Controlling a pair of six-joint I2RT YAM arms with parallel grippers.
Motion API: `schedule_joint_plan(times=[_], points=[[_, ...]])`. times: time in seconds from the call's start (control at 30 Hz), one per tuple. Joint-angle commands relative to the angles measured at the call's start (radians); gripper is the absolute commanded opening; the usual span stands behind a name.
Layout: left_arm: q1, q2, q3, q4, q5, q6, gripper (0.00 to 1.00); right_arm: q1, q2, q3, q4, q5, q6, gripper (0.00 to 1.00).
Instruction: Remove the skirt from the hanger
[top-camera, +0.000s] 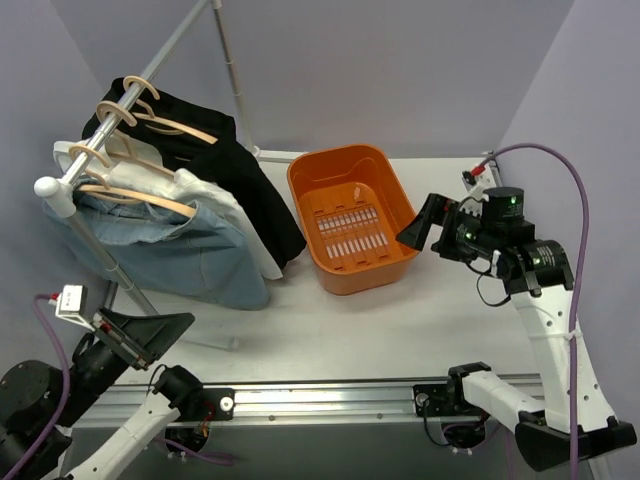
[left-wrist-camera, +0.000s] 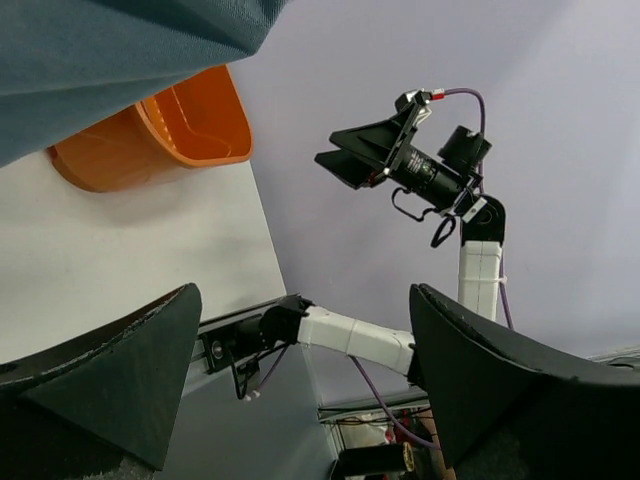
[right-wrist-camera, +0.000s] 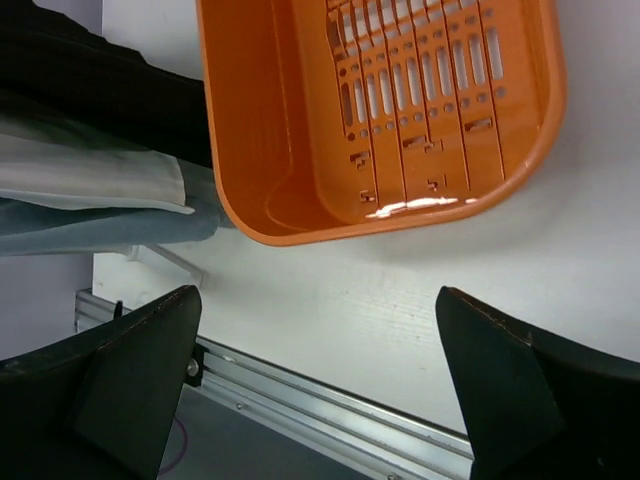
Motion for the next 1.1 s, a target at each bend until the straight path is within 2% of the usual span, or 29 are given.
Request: schedule_joint_plan(times=[0.0, 0.1, 0.2, 0.23, 0.33, 0.37, 0.47, 0.57, 0.63, 0.7, 0.73, 0.83, 0.9, 0.93, 1.07], points=[[0.005, -0.051, 0.022, -0.101, -0.107, -0.024, 0.94, 0.069, 0.094, 0.141, -0.055, 0.096, -0.003, 1.0], [0.009, -0.015, 0.074, -0.237, -0.138, 0.015, 0.94, 0.226, 0.198, 0.324, -0.118, 0.255, 0.008, 1.0], [0.008, 0.076, 0.143, -0.331, -0.164, 0.116, 0.94, 0.385, 0.307, 0.494, -0.178, 0.398, 0.019, 1.0], [0.009, 0.137, 0.175, -0.357, -0.176, 0.139, 0.94, 0.475, 0.333, 0.532, -0.189, 0.43, 0.02, 1.0], [0.011, 0.266, 0.244, -0.468, -0.25, 0.197, 0.94, 0.603, 0.47, 0.692, -0.291, 0.671, 0.034, 1.0], [0.008, 0.294, 0.275, -0.489, -0.285, 0.228, 0.94, 0.676, 0.508, 0.774, -0.38, 0.822, 0.048, 1.0], [0.008, 0.328, 0.255, -0.416, -0.29, 0.289, 0.94, 0.683, 0.61, 0.815, -0.443, 0.912, 0.068, 1.0], [0.0, 0.28, 0.191, -0.313, -0.315, 0.262, 0.94, 0.599, 0.619, 0.8, -0.343, 0.741, 0.028, 1.0], [-0.003, 0.237, 0.16, -0.247, -0.31, 0.266, 0.94, 0.648, 0.559, 0.749, -0.165, 0.676, -0.029, 1.0], [-0.006, 0.228, 0.126, -0.264, -0.305, 0.253, 0.94, 0.732, 0.547, 0.749, -0.083, 0.648, -0.062, 1.0], [-0.009, 0.229, 0.119, -0.275, -0.299, 0.251, 0.94, 0.752, 0.556, 0.76, -0.022, 0.575, -0.105, 1.0], [-0.009, 0.226, 0.088, -0.31, -0.296, 0.245, 0.94, 0.846, 0.614, 0.834, 0.058, 0.484, -0.186, 0.98], [-0.007, 0.232, 0.082, -0.324, -0.298, 0.259, 0.94, 0.905, 0.686, 0.902, 0.054, 0.496, -0.211, 0.97], [-0.009, 0.239, 0.091, -0.336, -0.302, 0.262, 0.94, 0.915, 0.715, 0.992, 0.038, 0.486, -0.219, 0.96], [-0.011, 0.292, 0.151, -0.361, -0.281, 0.318, 0.95, 0.947, 0.82, 1.129, 0.015, 0.472, -0.266, 0.91]])
